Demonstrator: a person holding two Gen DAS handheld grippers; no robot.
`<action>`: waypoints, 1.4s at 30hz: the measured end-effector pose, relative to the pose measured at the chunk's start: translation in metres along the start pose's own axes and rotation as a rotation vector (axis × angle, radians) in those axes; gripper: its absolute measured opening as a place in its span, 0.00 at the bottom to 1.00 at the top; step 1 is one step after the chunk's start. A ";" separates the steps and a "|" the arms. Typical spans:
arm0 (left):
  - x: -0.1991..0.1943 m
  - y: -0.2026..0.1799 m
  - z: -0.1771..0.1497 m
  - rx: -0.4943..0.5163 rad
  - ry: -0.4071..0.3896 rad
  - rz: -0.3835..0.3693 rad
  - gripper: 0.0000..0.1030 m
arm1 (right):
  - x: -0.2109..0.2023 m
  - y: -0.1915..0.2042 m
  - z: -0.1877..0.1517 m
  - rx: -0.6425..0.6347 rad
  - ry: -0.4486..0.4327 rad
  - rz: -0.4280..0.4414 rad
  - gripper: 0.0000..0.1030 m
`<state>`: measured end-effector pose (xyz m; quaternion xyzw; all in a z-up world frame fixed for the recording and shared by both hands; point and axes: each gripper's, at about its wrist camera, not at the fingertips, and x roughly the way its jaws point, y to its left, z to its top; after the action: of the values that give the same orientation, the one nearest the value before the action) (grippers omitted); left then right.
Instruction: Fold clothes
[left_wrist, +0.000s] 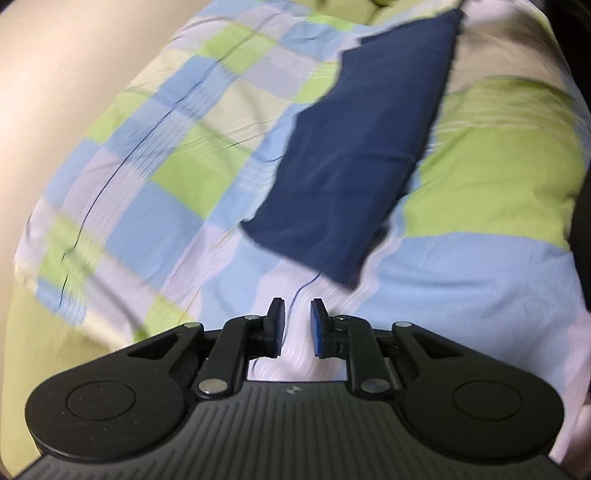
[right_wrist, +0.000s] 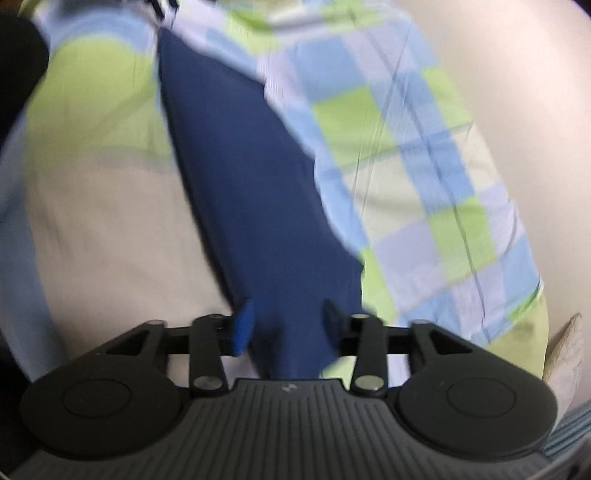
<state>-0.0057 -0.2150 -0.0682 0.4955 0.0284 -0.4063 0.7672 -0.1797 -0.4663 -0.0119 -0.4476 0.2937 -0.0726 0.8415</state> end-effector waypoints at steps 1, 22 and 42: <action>-0.008 0.004 -0.005 -0.023 -0.006 0.019 0.33 | 0.003 0.006 0.015 0.006 -0.029 0.012 0.51; 0.003 0.035 -0.050 0.003 -0.189 -0.016 0.58 | 0.118 0.120 0.204 -0.124 -0.096 0.110 0.14; 0.145 0.044 0.005 0.525 -0.431 -0.161 0.32 | 0.080 0.063 0.198 -0.026 -0.193 0.151 0.13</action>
<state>0.1175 -0.2978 -0.0979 0.5750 -0.2010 -0.5542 0.5673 -0.0126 -0.3194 -0.0116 -0.4397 0.2451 0.0384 0.8632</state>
